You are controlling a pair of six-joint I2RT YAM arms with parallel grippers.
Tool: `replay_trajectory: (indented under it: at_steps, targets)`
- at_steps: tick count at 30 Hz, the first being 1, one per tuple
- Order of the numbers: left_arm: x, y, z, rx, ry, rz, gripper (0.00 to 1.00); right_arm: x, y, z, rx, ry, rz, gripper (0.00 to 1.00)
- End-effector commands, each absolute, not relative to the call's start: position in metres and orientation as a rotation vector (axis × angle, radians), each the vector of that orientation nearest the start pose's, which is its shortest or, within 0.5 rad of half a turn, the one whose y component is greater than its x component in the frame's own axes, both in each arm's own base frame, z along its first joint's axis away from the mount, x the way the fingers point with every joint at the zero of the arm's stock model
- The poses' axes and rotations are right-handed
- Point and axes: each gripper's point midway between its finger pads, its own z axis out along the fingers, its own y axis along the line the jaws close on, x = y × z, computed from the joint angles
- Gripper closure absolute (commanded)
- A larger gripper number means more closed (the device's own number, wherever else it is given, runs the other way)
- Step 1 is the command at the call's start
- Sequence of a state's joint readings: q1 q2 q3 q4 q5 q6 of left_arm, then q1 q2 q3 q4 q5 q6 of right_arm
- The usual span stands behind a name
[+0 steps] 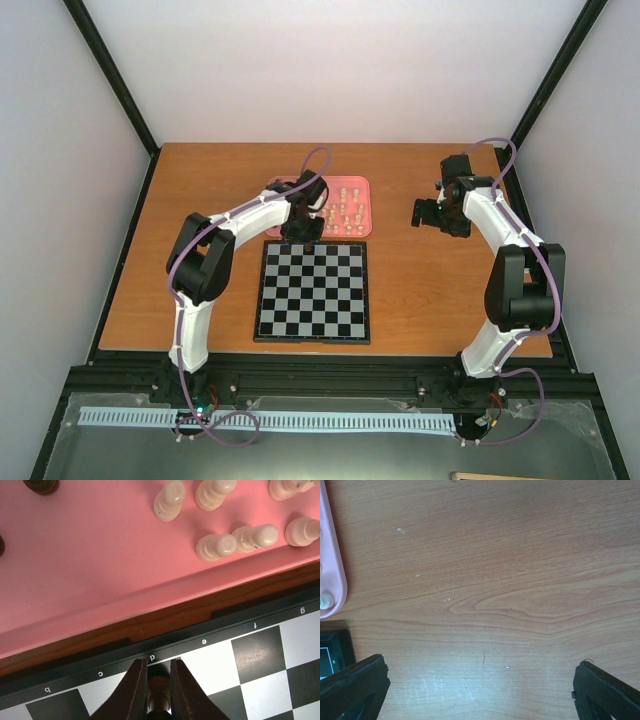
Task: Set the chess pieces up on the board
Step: Place the chess piece on the chessboard.
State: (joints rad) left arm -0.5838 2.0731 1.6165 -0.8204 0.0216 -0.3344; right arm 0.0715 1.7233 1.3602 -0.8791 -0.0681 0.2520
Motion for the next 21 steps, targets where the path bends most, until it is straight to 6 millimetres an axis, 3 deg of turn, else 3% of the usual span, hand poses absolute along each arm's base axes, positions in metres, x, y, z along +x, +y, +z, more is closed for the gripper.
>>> replay_trajectory:
  at_steps: [1, 8, 21]
  targets:
    - [0.3870, -0.2636, 0.0490, 0.359, 2.849, -0.212, 0.98, 0.3885, 0.0431, 0.1153, 0.235, 2.804, 0.187, 0.00]
    - [0.3859, -0.2649, 0.0462, 0.369, 2.856, -0.221, 0.92, 0.3882, 0.0433, 0.1133, 0.235, 2.809, 0.188, 0.00]
    - [0.3828, -0.2657, 0.0495, 0.399, 2.857, -0.234, 0.64, 0.3882, 0.0438, 0.1102, 0.230, 2.815, 0.190, 0.00]
